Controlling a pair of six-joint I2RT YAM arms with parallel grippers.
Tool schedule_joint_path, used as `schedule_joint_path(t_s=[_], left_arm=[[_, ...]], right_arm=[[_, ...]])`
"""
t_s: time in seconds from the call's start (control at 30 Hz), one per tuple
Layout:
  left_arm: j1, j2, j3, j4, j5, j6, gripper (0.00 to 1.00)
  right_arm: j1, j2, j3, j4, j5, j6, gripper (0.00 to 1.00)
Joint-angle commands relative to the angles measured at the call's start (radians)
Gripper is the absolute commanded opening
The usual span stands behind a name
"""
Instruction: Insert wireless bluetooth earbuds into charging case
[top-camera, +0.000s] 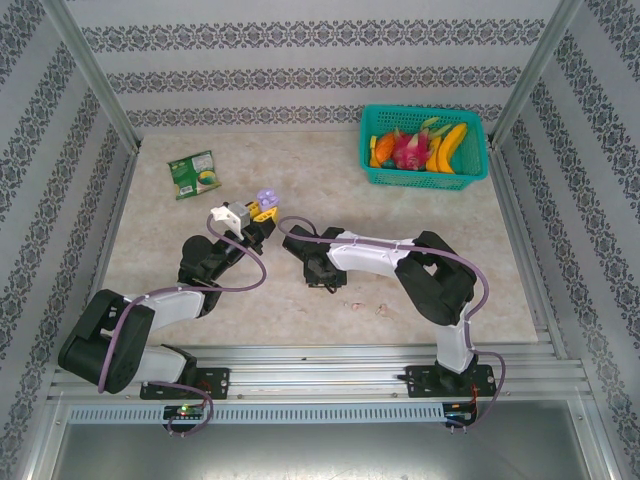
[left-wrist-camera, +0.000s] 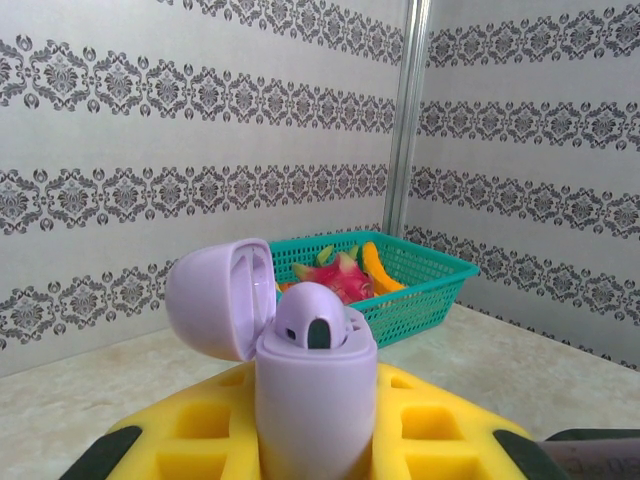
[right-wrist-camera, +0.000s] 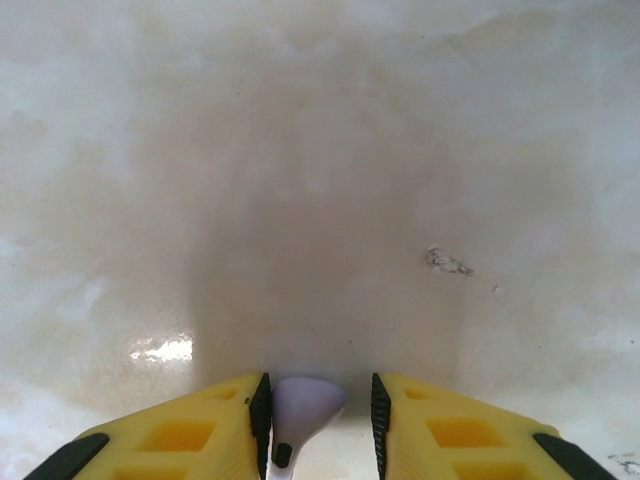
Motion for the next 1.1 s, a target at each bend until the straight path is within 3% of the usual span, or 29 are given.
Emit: schedule_joint_path(t_s=[0.0,0.2,0.6,1.07], left_arm=[[0.000,0.006,0.015,0.076,0.017,-0.013,0.00],[-0.001,0.011,0.014,0.082,0.018,-0.017,0.00],[0.000,0.010,0.017,0.077,0.017,-0.019,0.00],[0.000,0.002,0.017,0.060,0.022,-0.022,0.00]], right_arm=[[-0.002,-0.006,0.019,-0.009,0.006,0.027,0.35],[0.002,0.007,0.015,-0.022,-0.002,0.062,0.35],[0.008,-0.003,0.011,-0.003,-0.014,0.066,0.23],[-0.002,-0.213,-0.138,0.114,0.065,0.008,0.20]])
